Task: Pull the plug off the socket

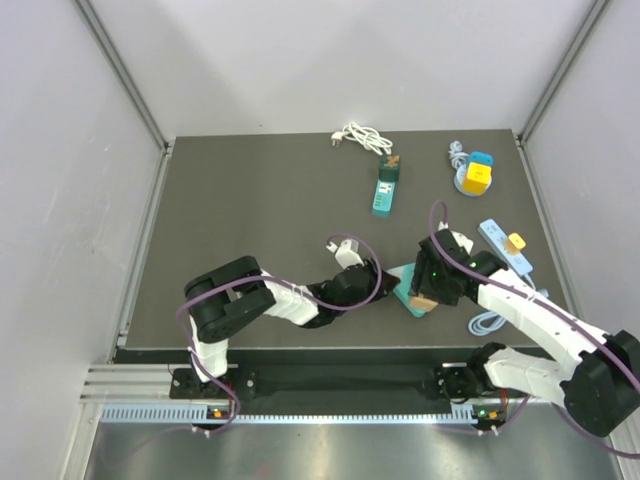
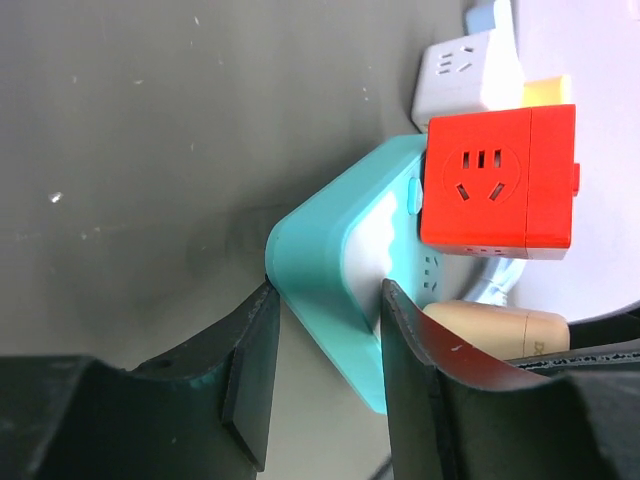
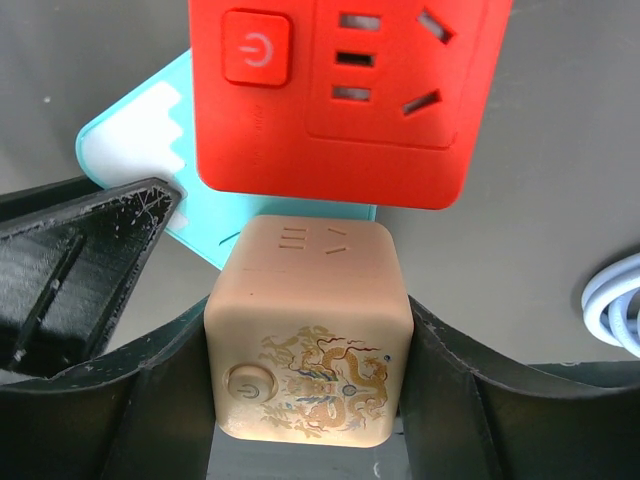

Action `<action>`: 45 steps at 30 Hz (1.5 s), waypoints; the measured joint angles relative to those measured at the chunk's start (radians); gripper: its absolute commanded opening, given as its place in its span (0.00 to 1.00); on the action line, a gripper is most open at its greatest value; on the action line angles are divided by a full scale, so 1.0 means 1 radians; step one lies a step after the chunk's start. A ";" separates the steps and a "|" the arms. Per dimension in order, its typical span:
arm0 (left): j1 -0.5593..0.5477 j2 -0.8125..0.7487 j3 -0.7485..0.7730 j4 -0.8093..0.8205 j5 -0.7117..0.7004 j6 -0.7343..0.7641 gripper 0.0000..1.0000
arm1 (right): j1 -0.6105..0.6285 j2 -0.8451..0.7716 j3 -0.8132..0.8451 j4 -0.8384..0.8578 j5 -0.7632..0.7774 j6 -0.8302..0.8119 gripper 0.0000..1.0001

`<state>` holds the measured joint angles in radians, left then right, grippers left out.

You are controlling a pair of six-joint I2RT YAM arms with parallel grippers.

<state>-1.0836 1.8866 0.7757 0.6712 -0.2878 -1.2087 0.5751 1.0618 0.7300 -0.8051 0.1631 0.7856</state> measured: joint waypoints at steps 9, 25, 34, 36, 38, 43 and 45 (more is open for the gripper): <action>-0.090 0.005 0.120 -0.198 -0.242 0.121 0.00 | -0.067 0.048 0.035 -0.019 -0.045 -0.063 0.00; -0.077 -0.005 0.100 -0.137 -0.264 0.241 0.03 | -0.134 0.043 0.050 -0.030 -0.121 -0.155 0.00; -0.042 -0.091 0.011 -0.175 -0.036 0.295 0.75 | -0.133 -0.043 -0.047 0.001 -0.203 -0.166 0.00; -0.039 -0.102 0.003 -0.189 0.009 0.297 0.81 | -0.133 -0.058 -0.060 0.011 -0.210 -0.169 0.00; -0.036 -0.107 0.002 -0.206 0.048 0.297 0.84 | -0.133 -0.067 -0.069 0.020 -0.213 -0.173 0.00; -0.023 -0.111 -0.027 -0.157 0.156 0.256 0.87 | -0.133 -0.083 -0.090 0.050 -0.218 -0.173 0.00; -0.015 -0.109 -0.055 -0.100 0.197 0.218 0.85 | -0.133 -0.087 -0.098 0.064 -0.222 -0.173 0.00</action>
<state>-1.0985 1.7779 0.7212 0.5716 -0.0906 -0.9909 0.4419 0.9749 0.6323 -0.7410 -0.0589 0.6128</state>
